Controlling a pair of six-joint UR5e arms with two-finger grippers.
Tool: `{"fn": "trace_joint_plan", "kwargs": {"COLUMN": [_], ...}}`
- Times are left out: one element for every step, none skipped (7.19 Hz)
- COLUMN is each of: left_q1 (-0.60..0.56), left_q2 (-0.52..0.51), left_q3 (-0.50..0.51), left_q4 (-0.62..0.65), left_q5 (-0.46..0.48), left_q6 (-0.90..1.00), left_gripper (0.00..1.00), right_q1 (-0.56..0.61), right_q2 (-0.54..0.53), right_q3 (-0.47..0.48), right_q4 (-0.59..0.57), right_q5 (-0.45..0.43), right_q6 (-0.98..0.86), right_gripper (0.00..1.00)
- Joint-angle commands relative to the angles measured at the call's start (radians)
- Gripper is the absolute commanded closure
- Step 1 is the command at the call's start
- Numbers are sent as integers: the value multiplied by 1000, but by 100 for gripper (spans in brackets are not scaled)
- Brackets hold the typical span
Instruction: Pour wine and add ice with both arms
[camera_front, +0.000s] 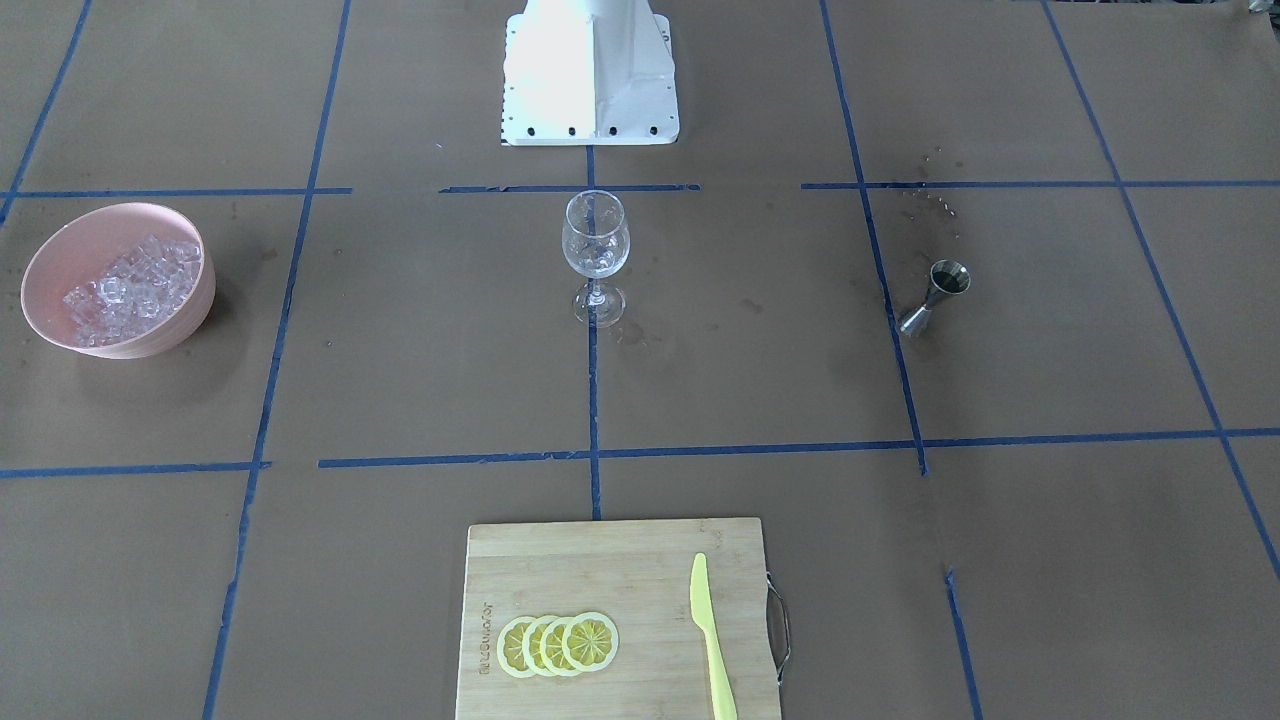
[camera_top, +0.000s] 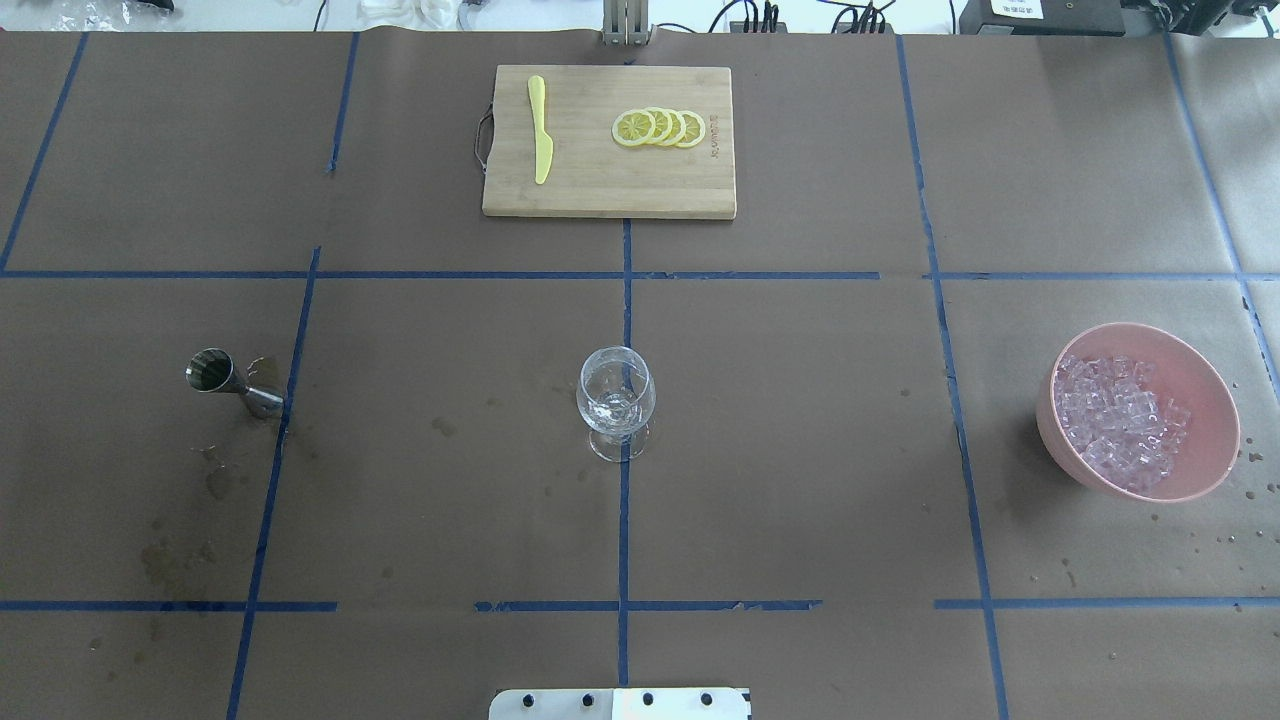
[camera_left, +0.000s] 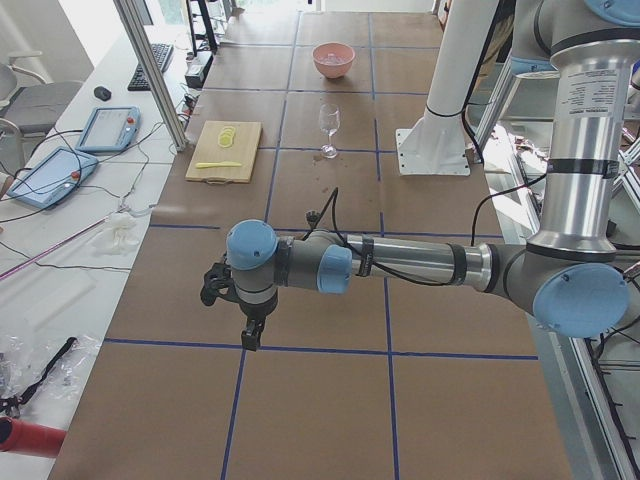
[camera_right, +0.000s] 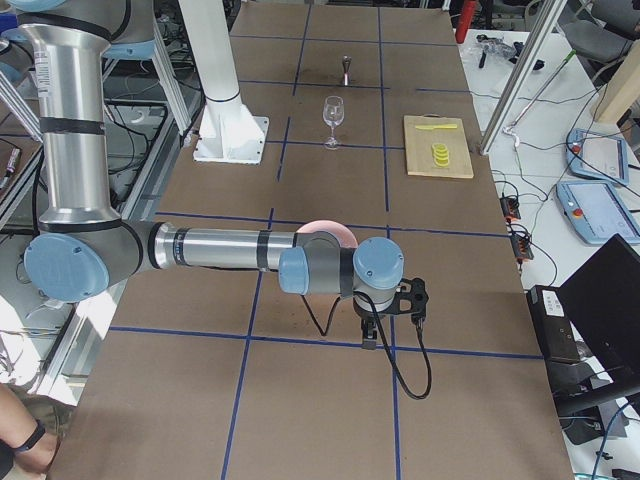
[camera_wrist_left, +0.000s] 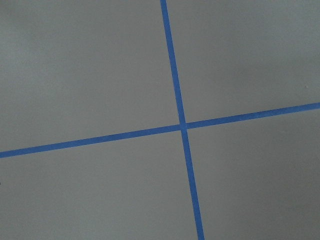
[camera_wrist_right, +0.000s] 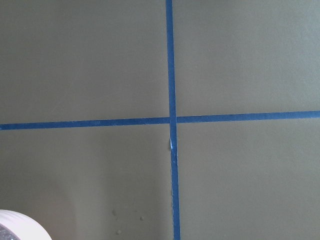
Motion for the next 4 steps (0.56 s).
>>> {"fn": "trace_joint_plan", "kwargs": {"left_q1": [0, 0, 0, 5], "left_q2": [0, -9, -12, -15], "left_q3": [-11, -65, -158, -253], "left_q4": [-4, -2, 1, -1], "left_q5": [-1, 1, 1, -2], "left_q6": [0, -4, -38, -135], "left_gripper": [0, 0, 0, 0], "right_q1": [-1, -1, -1, -1], "right_q2": [-2, -3, 0, 0], "right_q3": [27, 31, 34, 37], "right_q4": [-4, -4, -4, -3], "right_q5": [-14, -14, -14, -14], "right_q6": [1, 1, 1, 1], "right_gripper": [0, 0, 0, 0]}}
